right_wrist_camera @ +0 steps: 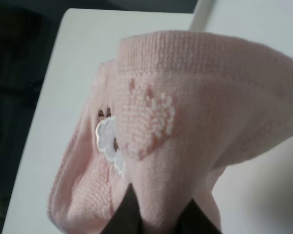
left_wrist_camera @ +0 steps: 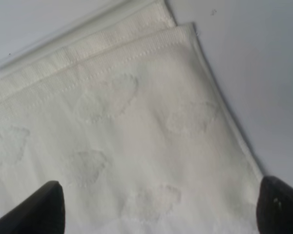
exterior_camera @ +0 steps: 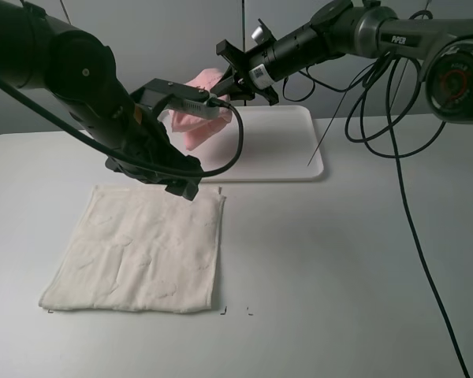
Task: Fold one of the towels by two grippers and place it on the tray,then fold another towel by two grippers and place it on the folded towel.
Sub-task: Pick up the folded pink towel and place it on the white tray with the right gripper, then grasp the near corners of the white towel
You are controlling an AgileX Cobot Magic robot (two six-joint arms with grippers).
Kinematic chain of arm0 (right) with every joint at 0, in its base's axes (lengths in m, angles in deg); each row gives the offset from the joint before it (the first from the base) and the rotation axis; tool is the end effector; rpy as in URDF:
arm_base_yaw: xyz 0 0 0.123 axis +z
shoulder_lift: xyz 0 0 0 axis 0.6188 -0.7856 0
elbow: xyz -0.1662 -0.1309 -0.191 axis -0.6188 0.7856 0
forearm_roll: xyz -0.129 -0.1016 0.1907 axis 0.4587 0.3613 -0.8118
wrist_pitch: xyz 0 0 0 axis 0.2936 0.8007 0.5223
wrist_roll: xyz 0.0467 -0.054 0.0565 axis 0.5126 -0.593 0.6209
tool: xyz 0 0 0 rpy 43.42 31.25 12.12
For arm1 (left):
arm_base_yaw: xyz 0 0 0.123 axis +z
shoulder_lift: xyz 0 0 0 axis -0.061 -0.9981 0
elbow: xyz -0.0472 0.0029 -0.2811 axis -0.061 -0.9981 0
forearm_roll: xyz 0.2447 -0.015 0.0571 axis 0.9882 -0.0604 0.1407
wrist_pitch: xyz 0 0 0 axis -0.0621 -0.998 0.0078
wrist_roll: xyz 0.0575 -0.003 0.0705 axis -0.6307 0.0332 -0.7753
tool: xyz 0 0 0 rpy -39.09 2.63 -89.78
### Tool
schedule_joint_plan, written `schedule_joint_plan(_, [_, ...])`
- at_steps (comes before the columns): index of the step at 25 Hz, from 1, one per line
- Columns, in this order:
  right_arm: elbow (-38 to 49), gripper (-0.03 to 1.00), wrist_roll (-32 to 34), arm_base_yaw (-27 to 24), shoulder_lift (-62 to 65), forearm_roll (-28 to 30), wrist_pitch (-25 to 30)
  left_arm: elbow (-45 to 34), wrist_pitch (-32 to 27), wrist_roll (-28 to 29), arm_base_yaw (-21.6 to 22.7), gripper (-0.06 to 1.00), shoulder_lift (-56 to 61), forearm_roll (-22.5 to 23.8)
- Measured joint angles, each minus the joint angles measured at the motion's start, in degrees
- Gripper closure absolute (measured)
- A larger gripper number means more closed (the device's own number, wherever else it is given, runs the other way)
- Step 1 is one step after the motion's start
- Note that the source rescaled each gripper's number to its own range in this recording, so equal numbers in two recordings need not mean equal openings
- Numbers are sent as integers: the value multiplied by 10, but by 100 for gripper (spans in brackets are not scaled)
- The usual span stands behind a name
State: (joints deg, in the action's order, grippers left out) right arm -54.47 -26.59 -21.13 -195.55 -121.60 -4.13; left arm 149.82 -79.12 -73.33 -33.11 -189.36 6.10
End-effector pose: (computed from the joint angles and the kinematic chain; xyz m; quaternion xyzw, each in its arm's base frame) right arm 0.4968 0.2207 0.1531 -0.0844 0.8822 0.4402 0.1446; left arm 0.2859 -0.2057 0.1965 0.2431 0.9501 -0.0457 0.1901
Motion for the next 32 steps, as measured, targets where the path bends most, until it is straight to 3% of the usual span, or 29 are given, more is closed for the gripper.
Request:
schedule_joint_plan(7, [0, 90, 29, 0, -30, 127, -55, 0, -1, -6, 0, -5, 0, 0])
schedule_joint_plan(10, [0, 86, 49, 0, -30, 147, -60, 0, -2, -11, 0, -5, 0, 0])
schedule_joint_plan(12, [0, 72, 55, 0, -30, 149, -60, 0, -2, -13, 0, -5, 0, 0])
schedule_joint_plan(16, [0, 18, 56, 0, -30, 156, -56, 0, -2, -14, 0, -5, 0, 0])
schedule_joint_plan(17, [0, 6, 56, 0, -30, 161, -53, 0, -2, -14, 0, -5, 0, 0])
schedule_joint_plan(18, [0, 1, 56, 0, -28, 173, -52, 0, -2, -14, 0, -5, 0, 0])
schedule_joint_plan(20, [0, -2, 57, 0, -15, 206, -47, 0, -2, -14, 0, -5, 0, 0])
schedule_joint_plan(27, [0, -2, 107, 0, 64, 419, 8, 0, -2, -14, 0, -5, 0, 0])
schedule_joint_plan(32, [4, -2, 110, 0, 113, 488, 50, 0, -18, -16, 0, -5, 3, 1])
